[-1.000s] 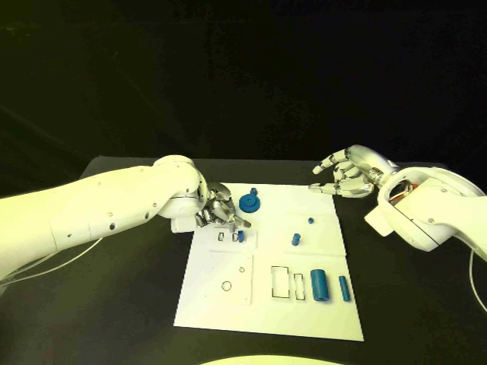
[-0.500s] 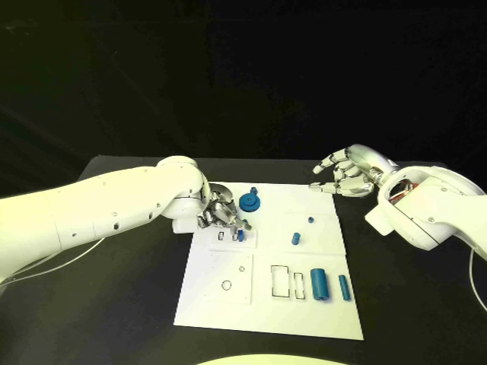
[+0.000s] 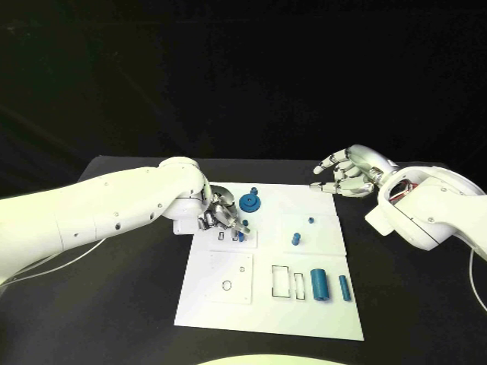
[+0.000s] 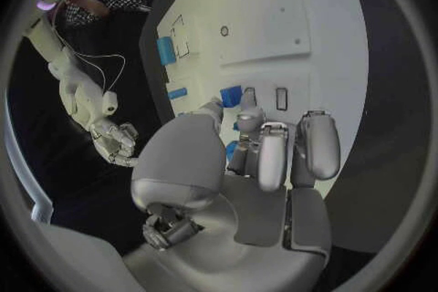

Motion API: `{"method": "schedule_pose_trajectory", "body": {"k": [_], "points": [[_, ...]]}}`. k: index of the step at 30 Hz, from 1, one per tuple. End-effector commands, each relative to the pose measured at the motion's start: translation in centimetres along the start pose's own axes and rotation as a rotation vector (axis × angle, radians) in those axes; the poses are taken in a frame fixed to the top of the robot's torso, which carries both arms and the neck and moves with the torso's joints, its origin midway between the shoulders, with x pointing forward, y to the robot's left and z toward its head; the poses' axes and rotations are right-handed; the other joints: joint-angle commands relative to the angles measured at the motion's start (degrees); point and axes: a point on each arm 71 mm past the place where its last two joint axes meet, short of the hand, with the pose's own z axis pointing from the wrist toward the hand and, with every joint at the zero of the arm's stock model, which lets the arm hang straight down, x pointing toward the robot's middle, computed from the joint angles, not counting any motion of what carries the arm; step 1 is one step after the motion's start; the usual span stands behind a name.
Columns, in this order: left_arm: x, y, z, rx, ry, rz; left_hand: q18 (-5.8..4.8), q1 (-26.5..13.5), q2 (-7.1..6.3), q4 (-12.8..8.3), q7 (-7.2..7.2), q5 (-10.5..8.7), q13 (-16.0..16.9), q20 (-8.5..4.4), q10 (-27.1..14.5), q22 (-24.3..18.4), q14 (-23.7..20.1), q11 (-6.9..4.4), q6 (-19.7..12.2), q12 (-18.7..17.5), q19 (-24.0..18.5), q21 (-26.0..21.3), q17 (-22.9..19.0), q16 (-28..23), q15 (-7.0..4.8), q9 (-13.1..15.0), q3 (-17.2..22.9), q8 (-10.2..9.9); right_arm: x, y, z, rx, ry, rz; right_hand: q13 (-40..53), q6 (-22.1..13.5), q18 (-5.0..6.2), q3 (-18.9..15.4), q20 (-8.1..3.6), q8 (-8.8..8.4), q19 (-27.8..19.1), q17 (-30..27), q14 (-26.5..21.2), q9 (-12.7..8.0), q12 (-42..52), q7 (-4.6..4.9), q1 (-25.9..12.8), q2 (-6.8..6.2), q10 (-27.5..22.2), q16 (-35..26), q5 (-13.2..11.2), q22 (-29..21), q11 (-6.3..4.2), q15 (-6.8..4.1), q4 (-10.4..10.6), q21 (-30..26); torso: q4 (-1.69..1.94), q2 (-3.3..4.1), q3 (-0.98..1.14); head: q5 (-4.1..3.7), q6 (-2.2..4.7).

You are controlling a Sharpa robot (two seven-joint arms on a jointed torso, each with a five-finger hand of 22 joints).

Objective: Assemble the parts on the task board

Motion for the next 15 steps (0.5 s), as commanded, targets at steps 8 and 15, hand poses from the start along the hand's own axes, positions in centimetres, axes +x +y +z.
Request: {"method": "schedule_pose_trajectory", "body": {"k": [8, 15], "points": [[0.32, -0.06, 0.05, 0.016, 0.062, -0.029, -0.44, 4.94, -0.37, -0.3, -0.56, 0.11, -0.01, -0.01, -0.52, 0.44, 4.0, -0.45, 0.09, -0.43, 0.29, 0.43, 9.81, 0.32, -0.42, 0.2, 4.95, -0.8, 0.02, 0.04, 0.06, -0.006, 0.006, -0.006, -0.08, 0.63, 0.62, 0.76, -0.15, 0.44, 2.7, 9.89, 4.56, -0.18, 0.08, -0.09, 0.24, 0.53, -0.01, -0.31, 1.11, 12.14, -0.36, -0.44, -0.02, -0.36, 0.04, -0.03, 0.01, 0.04, -0.14], [0.16, 0.12, -0.02, 0.031, 0.052, -0.092, -0.51, 8.55, -3.27, -2.76, -1.02, 0.13, -0.13, -0.54, -0.27, 0.87, 4.15, -0.94, -0.03, -1.05, 0.44, 0.54, 10.16, 0.45, -0.95, 2.0, 19.82, -0.34, 0.02, 0.04, 0.11, -0.005, 0.005, -0.007, -0.05, 0.63, 0.62, 0.79, -0.15, 0.45, 2.7, 9.89, 4.56, -0.19, 0.11, -0.1, 0.26, 0.51, 0.02, -0.32, 1.24, 12.14, -0.36, -0.45, -0.03, -0.37, 0.02, 0.01, 0.0, 0.09, -0.01]]}}
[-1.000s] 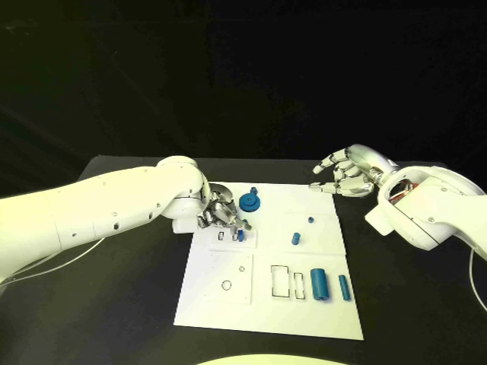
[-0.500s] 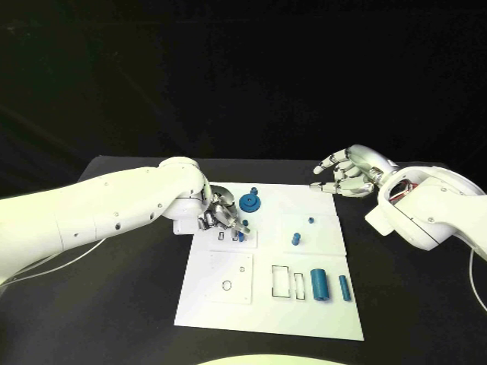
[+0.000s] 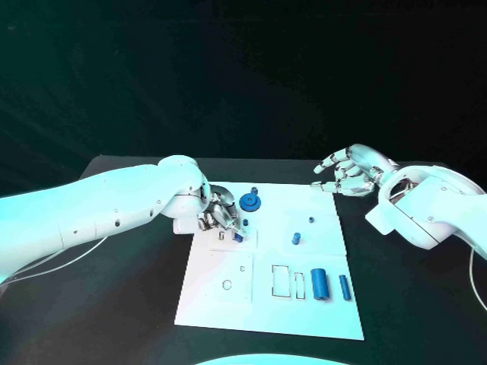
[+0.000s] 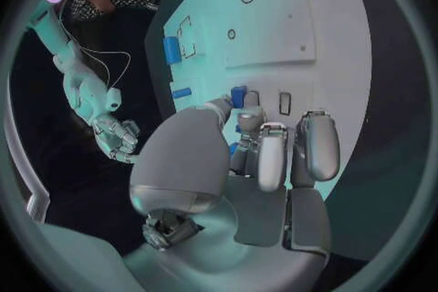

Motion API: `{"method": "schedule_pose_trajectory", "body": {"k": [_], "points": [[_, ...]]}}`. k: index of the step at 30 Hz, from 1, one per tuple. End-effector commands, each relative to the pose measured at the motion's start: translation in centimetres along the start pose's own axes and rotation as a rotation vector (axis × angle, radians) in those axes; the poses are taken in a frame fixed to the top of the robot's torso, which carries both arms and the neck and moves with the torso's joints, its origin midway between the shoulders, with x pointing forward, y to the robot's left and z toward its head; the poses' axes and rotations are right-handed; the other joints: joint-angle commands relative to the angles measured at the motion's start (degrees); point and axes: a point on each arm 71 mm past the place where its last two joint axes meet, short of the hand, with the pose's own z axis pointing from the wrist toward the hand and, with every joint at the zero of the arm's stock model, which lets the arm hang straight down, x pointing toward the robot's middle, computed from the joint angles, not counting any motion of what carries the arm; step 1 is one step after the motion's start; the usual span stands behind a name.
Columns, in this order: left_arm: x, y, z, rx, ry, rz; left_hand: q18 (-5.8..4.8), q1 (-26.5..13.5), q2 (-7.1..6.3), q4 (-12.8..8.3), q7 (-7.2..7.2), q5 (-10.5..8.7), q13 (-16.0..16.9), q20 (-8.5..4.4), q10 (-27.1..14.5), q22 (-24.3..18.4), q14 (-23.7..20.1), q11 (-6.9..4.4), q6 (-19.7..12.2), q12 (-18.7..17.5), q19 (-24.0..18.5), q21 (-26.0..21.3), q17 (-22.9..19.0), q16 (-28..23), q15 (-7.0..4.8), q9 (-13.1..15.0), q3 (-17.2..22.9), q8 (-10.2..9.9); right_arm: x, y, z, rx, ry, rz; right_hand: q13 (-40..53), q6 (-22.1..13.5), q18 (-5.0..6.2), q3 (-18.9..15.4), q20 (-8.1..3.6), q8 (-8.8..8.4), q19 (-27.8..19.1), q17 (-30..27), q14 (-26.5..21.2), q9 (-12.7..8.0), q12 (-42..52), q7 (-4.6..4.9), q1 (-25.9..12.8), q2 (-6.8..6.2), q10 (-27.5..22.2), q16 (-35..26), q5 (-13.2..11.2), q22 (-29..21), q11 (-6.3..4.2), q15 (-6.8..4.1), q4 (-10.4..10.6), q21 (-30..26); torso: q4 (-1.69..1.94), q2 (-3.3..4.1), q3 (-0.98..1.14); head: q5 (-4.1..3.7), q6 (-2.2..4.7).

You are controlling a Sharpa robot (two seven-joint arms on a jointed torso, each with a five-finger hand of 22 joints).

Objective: Assemble the parts on the task board

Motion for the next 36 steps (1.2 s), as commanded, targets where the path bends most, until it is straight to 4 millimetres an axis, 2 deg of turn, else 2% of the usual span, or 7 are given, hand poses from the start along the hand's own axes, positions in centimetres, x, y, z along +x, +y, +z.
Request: {"method": "schedule_pose_trajectory", "body": {"k": [1, 4, 7, 19, 26, 29, 36], "points": [[0.2, 0.0, 0.0, 0.021, 0.016, -0.059, -0.5, 0.19, -1.98, -2.57, -0.16, 0.4, 0.01, -0.35, 0.46, 0.1, 4.07, -0.39, -0.15, -0.29, 0.21, 0.28, 10.22, 0.23, -0.42, 2.17, 8.93, 1.11, 0.1, 0.1, 0.0, -0.008, 0.008, -0.006, -0.05, 0.46, 0.63, 0.43, -0.16, 0.24, 2.67, 9.87, 4.56, -0.09, 0.06, 0.07, 0.29, 0.5, -0.02, -0.33, 0.26, 12.07, -0.37, -0.46, 0.05, -0.2, -0.02, 0.06, 0.0, 0.06, 0.11], [0.1, 0.1, -0.1, 0.026, 0.009, -0.083, -0.51, -3.38, -5.03, -5.93, -0.06, 0.39, 0.05, -0.36, 0.97, 0.3, 4.1, -0.28, -0.54, -0.37, 0.25, 0.33, 10.29, 0.23, -0.24, 4.26, 18.72, 2.29, 0.1, 0.1, 0.1, -0.007, 0.007, -0.006, -0.05, 0.46, 0.63, 0.43, -0.16, 0.24, 2.67, 9.87, 4.56, -0.09, 0.06, 0.07, 0.29, 0.5, -0.02, -0.33, 0.26, 12.07, -0.37, -0.46, 0.05, -0.2, -0.01, 0.08, 0.03, 0.07, 0.14], [0.0, 0.3, -0.2, 0.03, 0.004, -0.098, -0.52, -5.44, -5.87, -8.46, 0.01, 0.4, 0.08, -0.33, 1.24, 0.36, 4.13, -0.31, -0.6, -0.42, 0.25, 0.34, 10.35, 0.25, -0.3, 5.42, 23.1, 2.94, 0.0, 0.1, 0.1, -0.006, 0.007, -0.007, -0.08, 0.46, 0.64, 0.46, -0.17, 0.24, 2.66, 9.87, 4.55, -0.11, 0.04, 0.07, 0.28, 0.49, -0.04, -0.34, 0.36, 12.06, -0.37, -0.46, 0.06, -0.23, 0.01, 0.06, 0.03, 0.08, 0.12], [-0.2, 1.0, -1.4, 0.051, -0.066, -0.153, -0.79, -8.37, -7.03, -12.24, -0.12, 0.55, 0.88, -0.39, 2.43, 1.79, 4.48, -0.5, -0.04, 0.06, 1.23, 0.9, 11.13, 0.65, -0.46, 7.02, 27.92, 3.73, -0.1, -0.1, 0.1, -0.004, 0.005, -0.007, -0.16, 0.44, 0.65, 0.46, -0.19, 0.26, 2.63, 9.8, 4.54, -0.17, -0.01, 0.08, 0.0, 0.4, -0.1, -0.38, 0.71, 12.03, -0.37, -0.47, 0.2, -0.3, 0.03, 0.01, 0.09, 0.09, -0.08], [-0.1, 0.7, -2.0, 0.047, -0.153, -0.07, -1.03, -9.42, -7.84, -13.55, -0.31, 0.67, 1.53, -0.54, 3.57, 3.02, 4.85, -0.73, 0.76, 0.43, 2.14, 1.4, 11.99, 1.12, -0.68, 7.46, 30.08, 3.84, -0.1, -0.2, 0.0, -0.001, 0.005, -0.007, -0.26, 0.4, 0.68, 0.52, -0.23, 0.35, 2.59, 9.77, 4.53, -0.36, -0.03, 0.07, -0.82, 0.24, -0.12, -0.42, 1.9, 11.99, -0.38, -0.49, 0.26, -0.42, 0.05, 0.03, 0.07, 0.4, -0.26], [0.0, 0.6, -2.0, 0.034, -0.18, -0.023, -1.08, -9.89, -8.32, -13.99, -0.42, 1.11, 1.72, -0.64, 4.0, 3.27, 4.97, -0.84, 1.13, 0.49, 2.34, 1.5, 12.26, 1.25, -0.79, 7.58, 30.83, 3.79, -0.2, -0.3, 0.0, -0.001, 0.005, -0.007, -0.3, 0.4, 0.68, 0.53, -0.23, 0.36, 2.59, 9.76, 4.53, -0.38, -0.06, 0.07, -0.87, 0.23, -0.15, -0.43, 2.01, 11.99, -0.39, -0.49, 0.26, -0.42, 0.12, -0.02, 0.06, 0.57, -0.26], [0.0, 0.8, -1.8, 0.005, -0.209, 0.047, -1.2, -11.06, -9.24, -14.78, -0.69, 3.54, 2.22, -0.89, 5.05, 3.87, 5.18, -1.13, 2.12, 0.62, 2.82, 1.73, 12.76, 1.5, -1.08, 7.88, 32.11, 3.53, -0.2, -0.3, 0.0, 0.0, 0.005, -0.007, -0.3, 0.4, 0.68, 0.53, -0.23, 0.36, 2.59, 9.76, 4.53, -0.38, -0.06, 0.07, -0.87, 0.23, -0.15, -0.43, 2.01, 11.99, -0.39, -0.49, 0.26, -0.42, 0.02, -0.01, 0.04, 0.73, -0.29]]}}
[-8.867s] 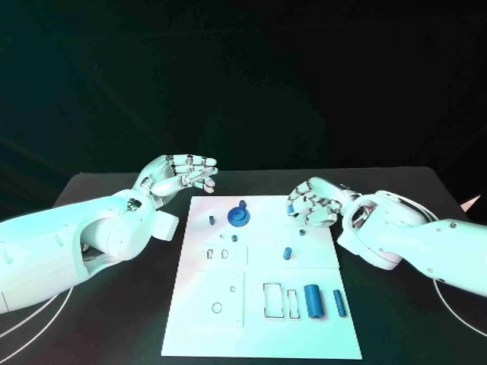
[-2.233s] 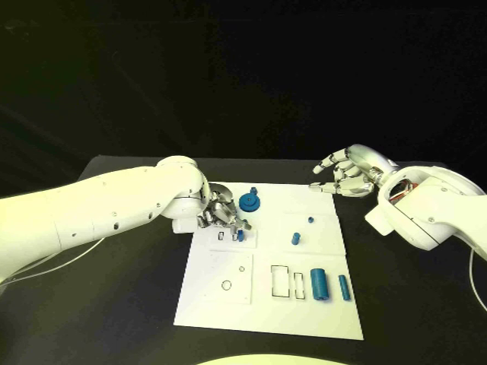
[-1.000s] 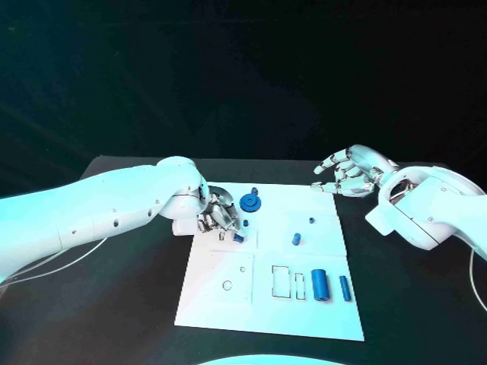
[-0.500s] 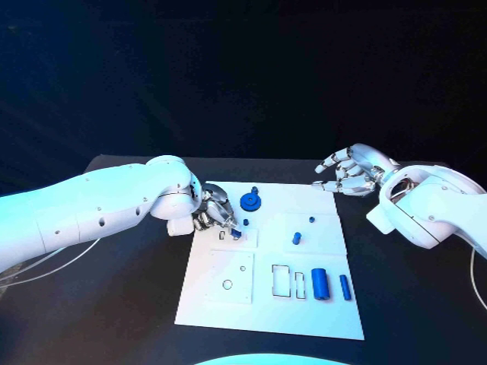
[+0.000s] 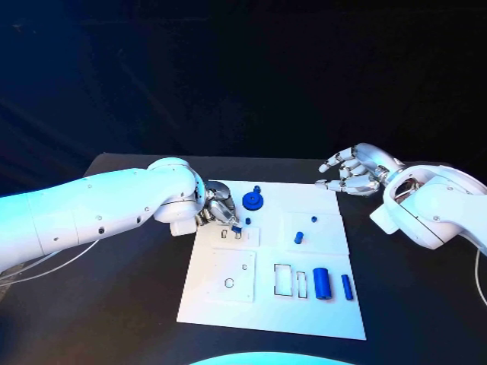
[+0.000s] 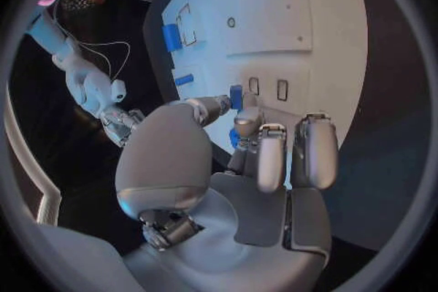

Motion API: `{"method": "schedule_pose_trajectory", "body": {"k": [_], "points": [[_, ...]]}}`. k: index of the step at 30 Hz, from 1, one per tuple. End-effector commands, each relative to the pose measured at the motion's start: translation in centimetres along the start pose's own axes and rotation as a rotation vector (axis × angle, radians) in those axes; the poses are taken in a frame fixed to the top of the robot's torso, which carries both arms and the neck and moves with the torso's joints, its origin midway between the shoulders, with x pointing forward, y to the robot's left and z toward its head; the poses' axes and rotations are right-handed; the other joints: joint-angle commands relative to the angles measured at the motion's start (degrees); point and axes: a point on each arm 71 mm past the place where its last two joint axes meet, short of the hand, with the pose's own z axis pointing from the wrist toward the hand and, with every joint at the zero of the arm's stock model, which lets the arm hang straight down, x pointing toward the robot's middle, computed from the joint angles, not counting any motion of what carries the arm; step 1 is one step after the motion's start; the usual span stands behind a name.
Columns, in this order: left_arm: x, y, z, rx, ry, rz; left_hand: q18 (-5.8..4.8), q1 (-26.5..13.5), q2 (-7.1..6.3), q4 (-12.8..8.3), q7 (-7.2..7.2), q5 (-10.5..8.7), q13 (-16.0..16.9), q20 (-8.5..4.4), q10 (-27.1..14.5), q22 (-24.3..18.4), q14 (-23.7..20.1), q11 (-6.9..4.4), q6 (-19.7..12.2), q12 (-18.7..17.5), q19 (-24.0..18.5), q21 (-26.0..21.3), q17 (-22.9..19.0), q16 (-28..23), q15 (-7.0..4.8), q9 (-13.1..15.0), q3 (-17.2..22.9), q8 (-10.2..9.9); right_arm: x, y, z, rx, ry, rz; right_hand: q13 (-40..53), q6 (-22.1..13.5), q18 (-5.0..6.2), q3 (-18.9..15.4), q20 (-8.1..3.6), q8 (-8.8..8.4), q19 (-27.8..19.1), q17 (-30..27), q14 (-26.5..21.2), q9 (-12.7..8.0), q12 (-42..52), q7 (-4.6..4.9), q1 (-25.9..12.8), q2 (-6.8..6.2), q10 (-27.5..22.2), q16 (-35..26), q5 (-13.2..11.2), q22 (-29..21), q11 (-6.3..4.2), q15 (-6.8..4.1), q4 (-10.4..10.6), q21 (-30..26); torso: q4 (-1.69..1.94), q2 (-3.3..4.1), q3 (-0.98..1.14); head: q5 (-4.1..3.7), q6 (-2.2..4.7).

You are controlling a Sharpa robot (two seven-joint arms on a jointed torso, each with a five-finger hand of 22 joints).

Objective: Assemble the parts on the task board

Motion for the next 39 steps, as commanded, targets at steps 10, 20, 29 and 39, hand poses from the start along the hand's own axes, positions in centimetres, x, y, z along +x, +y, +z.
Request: {"method": "schedule_pose_trajectory", "body": {"k": [10, 20, 29, 39], "points": [[0.3, -0.3, 0.4, -0.009, 0.011, 0.046, -1.34, -2.46, -0.99, -12.26, -0.62, 7.13, 1.48, -0.42, 1.99, 1.72, 5.31, -0.47, 2.21, 0.76, 1.26, 0.68, 12.52, 0.24, -0.88, 6.95, 11.99, -0.55, 0.1, 0.1, 0.0, -0.009, 0.013, -0.005, 0.01, 0.4, 0.66, 0.4, -0.24, 0.38, 2.61, 9.82, 4.54, -0.09, 0.0, 0.06, -0.67, -0.08, -0.09, -0.19, 0.39, 12.04, -0.39, -0.49, 0.11, -0.17, -0.18, 0.03, -0.04, 0.15, 0.05], [0.6, -0.8, 0.9, -0.005, 0.027, 0.034, -1.4, -3.39, -1.31, -12.61, -0.86, 10.19, 1.68, -0.6, 2.44, 2.0, 5.22, -0.71, 2.79, 0.68, 1.47, 0.76, 12.19, 0.03, -1.09, 7.44, 11.79, -0.73, 0.2, 0.1, 0.1, -0.008, 0.016, -0.005, -0.04, 0.41, 0.65, 0.46, -0.24, 0.41, 2.65, 9.84, 4.55, -0.13, -0.02, 0.06, -0.94, 0.04, -0.1, -0.18, 0.53, 12.08, -0.39, -0.49, 0.17, -0.11, -0.06, 0.08, -0.03, -0.04, 0.01], [0.7, -0.8, 1.2, -0.01, 0.023, 0.035, -1.43, -3.59, -1.34, -12.72, -0.96, 10.88, 1.76, -0.65, 2.63, 2.16, 5.18, -0.8, 3.0, 0.7, 1.58, 0.82, 12.03, -0.06, -1.16, 7.59, 11.7, -0.73, 0.2, 0.1, 0.0, -0.007, 0.016, -0.005, -0.04, 0.41, 0.65, 0.46, -0.24, 0.41, 2.65, 9.84, 4.55, -0.13, -0.02, 0.06, -0.94, 0.04, -0.1, -0.18, 0.53, 12.08, -0.39, -0.49, 0.17, -0.11, -0.1, 0.08, -0.04, 0.11, -0.13], [0.8, -0.6, 1.3, -0.021, 0.02, 0.073, -1.46, -3.8, -1.5, -13.02, -1.1, 12.04, 2.05, -0.76, 3.0, 2.33, 5.2, -0.94, 3.25, 0.83, 1.71, 0.87, 12.05, -0.05, -1.3, 7.85, 11.62, -0.71, 0.2, 0.1, 0.1, -0.007, 0.017, -0.005, -0.06, 0.43, 0.67, 0.52, -0.25, 0.44, 2.61, 9.8, 4.54, -0.16, -0.03, 0.05, -1.11, 0.12, -0.1, -0.2, 0.62, 12.03, -0.4, -0.5, 0.15, -0.2, -0.07, 0.01, -0.06, 0.31, -0.73]]}}
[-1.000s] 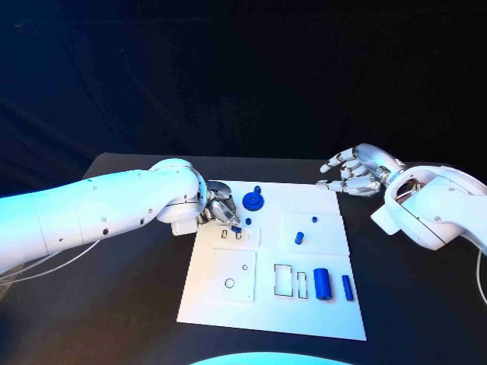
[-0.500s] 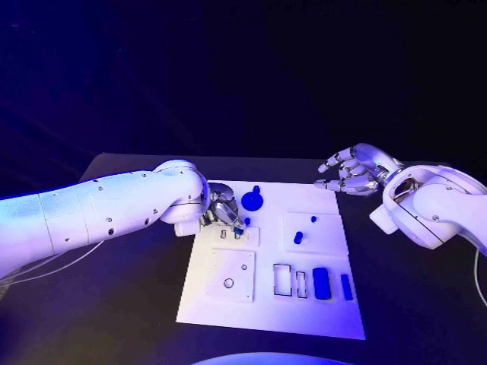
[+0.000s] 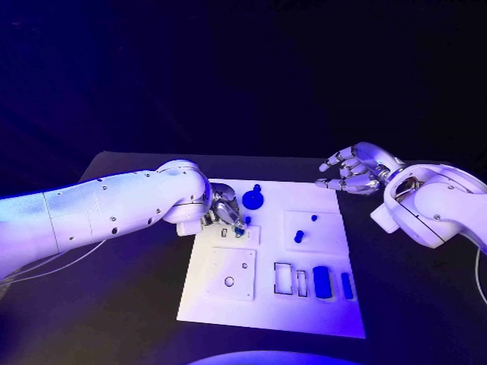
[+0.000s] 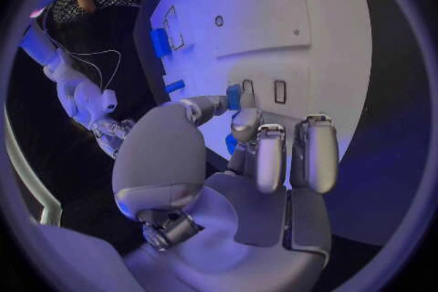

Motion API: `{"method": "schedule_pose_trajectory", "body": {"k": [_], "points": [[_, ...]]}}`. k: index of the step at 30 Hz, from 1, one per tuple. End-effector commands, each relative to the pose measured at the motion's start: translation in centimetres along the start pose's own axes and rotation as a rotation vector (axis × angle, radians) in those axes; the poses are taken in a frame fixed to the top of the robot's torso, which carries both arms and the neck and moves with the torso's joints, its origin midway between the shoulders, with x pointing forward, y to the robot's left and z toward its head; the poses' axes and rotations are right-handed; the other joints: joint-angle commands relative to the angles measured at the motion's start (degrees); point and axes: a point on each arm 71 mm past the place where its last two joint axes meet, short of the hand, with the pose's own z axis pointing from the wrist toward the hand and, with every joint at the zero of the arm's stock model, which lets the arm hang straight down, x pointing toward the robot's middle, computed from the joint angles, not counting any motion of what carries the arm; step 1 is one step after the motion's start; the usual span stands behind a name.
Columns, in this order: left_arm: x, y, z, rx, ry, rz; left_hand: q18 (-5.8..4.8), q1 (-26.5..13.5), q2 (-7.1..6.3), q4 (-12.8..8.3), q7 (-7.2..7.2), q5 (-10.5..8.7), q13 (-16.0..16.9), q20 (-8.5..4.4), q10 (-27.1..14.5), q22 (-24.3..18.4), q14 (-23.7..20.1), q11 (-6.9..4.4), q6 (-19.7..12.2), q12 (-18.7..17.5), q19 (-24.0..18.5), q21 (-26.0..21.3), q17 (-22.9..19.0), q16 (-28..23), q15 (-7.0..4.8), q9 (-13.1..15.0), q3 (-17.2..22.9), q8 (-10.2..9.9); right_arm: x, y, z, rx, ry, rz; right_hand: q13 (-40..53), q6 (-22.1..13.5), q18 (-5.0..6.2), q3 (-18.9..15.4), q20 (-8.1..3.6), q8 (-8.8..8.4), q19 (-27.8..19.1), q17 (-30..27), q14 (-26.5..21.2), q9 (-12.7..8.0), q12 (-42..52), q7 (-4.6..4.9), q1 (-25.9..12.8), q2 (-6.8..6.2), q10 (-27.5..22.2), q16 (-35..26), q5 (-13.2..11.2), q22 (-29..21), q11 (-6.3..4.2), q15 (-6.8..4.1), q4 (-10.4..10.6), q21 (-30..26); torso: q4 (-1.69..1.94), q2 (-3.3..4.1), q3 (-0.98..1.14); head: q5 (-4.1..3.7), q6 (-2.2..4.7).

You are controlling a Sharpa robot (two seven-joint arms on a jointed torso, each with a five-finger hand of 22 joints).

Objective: Assemble the parts on the task board

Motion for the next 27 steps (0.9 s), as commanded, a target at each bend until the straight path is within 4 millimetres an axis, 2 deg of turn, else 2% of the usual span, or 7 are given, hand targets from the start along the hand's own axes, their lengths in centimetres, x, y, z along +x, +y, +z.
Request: {"method": "schedule_pose_trajectory", "body": {"k": [1, 9, 22, 27], "points": [[0.12, -0.03, 0.02, -0.003, 0.007, 0.03, -0.66, -0.27, 0.36, -11.54, -0.7, 0.36, 0.08, 0.04, 0.36, 2.37, 5.02, 0.05, 1.03, 0.24, 0.51, 0.33, 12.03, -0.25, -0.33, 0.18, 11.05, 0.0, 0.11, 0.08, 0.01, -0.007, 0.013, -0.005, -0.07, 0.43, 0.67, 0.36, -0.25, 0.22, 2.6, 9.76, 4.54, -0.05, -0.03, 0.06, -0.58, 0.06, -0.1, -0.2, 0.32, 12.01, -0.4, -0.5, -0.01, -0.21, 0.05, -0.05, -0.02, 0.15, -0.36], [0.52, -0.06, 0.08, -0.002, -0.015, 0.044, -0.83, -0.54, 0.2, -11.8, -0.84, 2.0, 0.67, -0.11, 0.9, 3.16, 5.02, -0.1, 1.38, 0.57, 1.06, 0.62, 11.97, -0.28, -0.47, 0.49, 10.95, 0.0, 0.14, 0.12, 0.02, -0.008, 0.015, -0.005, 0.01, 0.44, 0.67, 0.4, -0.25, 0.24, 2.61, 9.77, 4.54, -0.07, 0.05, 0.05, -0.64, 0.07, -0.01, -0.2, 0.37, 12.01, -0.4, -0.5, -0.04, -0.21, 0.04, 0.0, -0.04, 0.48, -0.55], [0.72, 0.45, 0.23, -0.016, -0.02, 0.061, -0.88, -0.73, 0.14, -11.84, -0.91, 2.84, 0.84, -0.18, 1.08, 3.43, 5.01, -0.16, 1.52, 0.66, 1.25, 0.73, 11.89, -0.32, -0.54, 0.65, 10.87, -0.01, 0.16, 0.12, 0.01, -0.009, 0.017, -0.005, 0.0, 0.45, 0.66, 0.43, -0.25, 0.24, 2.64, 9.76, 4.54, -0.08, 0.05, 0.04, -0.62, 0.08, -0.02, -0.21, 0.39, 12.03, -0.41, -0.51, -0.07, -0.16, 0.0, -0.03, 0.03, 0.53, -0.65], [0.66, 0.57, 0.27, -0.02, -0.037, 0.068, -0.88, -0.73, 0.14, -11.84, -0.91, 2.84, 0.84, -0.18, 1.08, 3.43, 5.01, -0.16, 1.52, 0.66, 1.25, 0.73, 11.89, -0.32, -0.54, 0.65, 10.87, -0.01, 0.18, 0.14, -0.01, -0.009, 0.018, -0.005, 0.03, 0.46, 0.64, 0.54, -0.26, 0.27, 2.68, 9.82, 4.56, -0.1, 0.08, 0.03, -0.54, 0.13, 0.02, -0.18, 0.45, 12.07, -0.42, -0.52, -0.14, -0.09, -0.02, -0.02, -0.02, 0.5, -0.63]]}}
